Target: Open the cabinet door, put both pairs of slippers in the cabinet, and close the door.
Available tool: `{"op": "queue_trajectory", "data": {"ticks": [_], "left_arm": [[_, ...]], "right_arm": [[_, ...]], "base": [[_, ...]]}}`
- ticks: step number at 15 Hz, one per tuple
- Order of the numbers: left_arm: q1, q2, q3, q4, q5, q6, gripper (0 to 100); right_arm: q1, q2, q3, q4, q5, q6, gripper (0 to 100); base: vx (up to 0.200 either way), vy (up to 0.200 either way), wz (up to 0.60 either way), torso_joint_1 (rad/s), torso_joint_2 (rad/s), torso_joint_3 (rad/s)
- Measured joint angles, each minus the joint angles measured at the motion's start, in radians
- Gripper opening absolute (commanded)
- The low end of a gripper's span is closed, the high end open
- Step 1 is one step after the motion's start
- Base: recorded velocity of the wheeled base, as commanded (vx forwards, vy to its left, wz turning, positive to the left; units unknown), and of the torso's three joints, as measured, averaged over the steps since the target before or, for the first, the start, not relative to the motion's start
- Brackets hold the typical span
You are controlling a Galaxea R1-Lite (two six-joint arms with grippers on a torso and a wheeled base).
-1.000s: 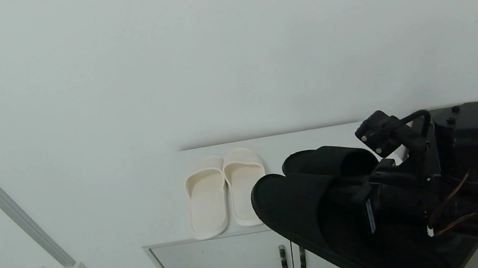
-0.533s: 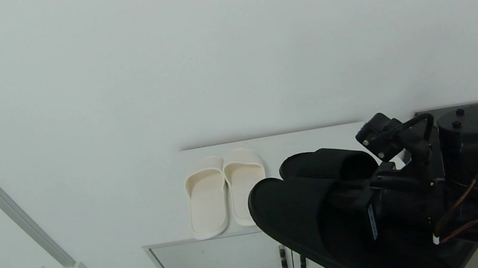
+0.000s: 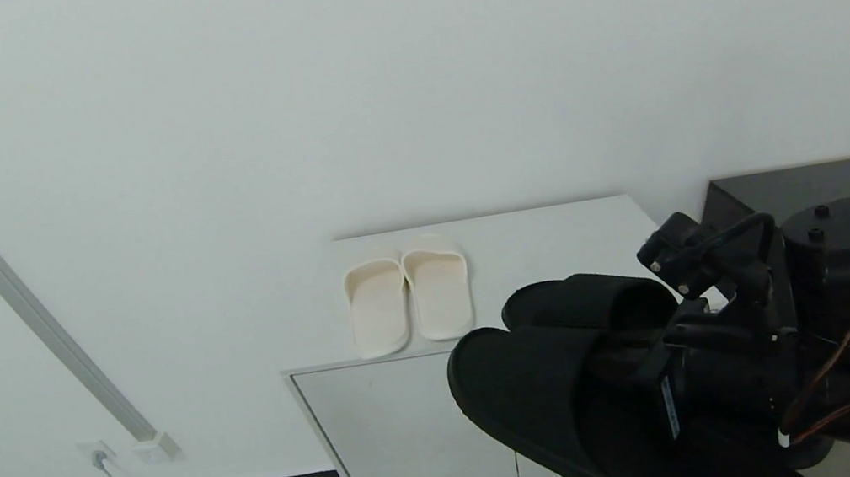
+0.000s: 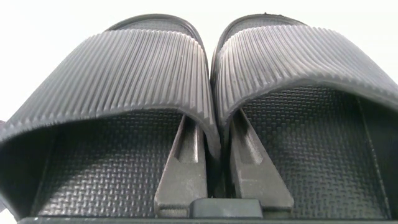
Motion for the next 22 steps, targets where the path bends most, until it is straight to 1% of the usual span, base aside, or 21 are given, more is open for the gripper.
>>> {"op": "queue_trajectory", "data": {"ticks": [8, 14, 18, 19, 22], "left_arm": [[0.000, 0.000, 0.000, 0.000, 0.003, 0.004, 0], [0.000, 0.000, 0.000, 0.000, 0.003, 0.000, 0], [0.001, 0.000, 0.000, 0.000, 0.002, 0.000, 0], [0.000, 0.000, 0.000, 0.000, 0.002, -0.001, 100], [0.000, 0.000, 0.000, 0.000, 0.007, -0.010, 100]], "right_arm": [[0.001, -0.001, 0.012, -0.004, 0.000, -0.001, 0], [0.001, 0.005, 0.020, -0.004, 0.000, 0.001, 0], [0.003, 0.008, 0.027, -0.004, 0.002, -0.003, 0], [0.003, 0.009, 0.027, -0.004, 0.001, -0.004, 0], [0.003, 0.011, 0.031, -0.004, 0.001, -0.004, 0]], "base": [[0.000, 0.000, 0.00, 0.000, 0.00, 0.000], [0.000, 0.000, 0.00, 0.000, 0.00, 0.000], [0.000, 0.000, 0.00, -0.137, 0.31, 0.167], [0.000, 0.000, 0.00, -0.168, 0.39, 0.217], [0.000, 0.000, 0.00, -0.191, 0.43, 0.240]]}}
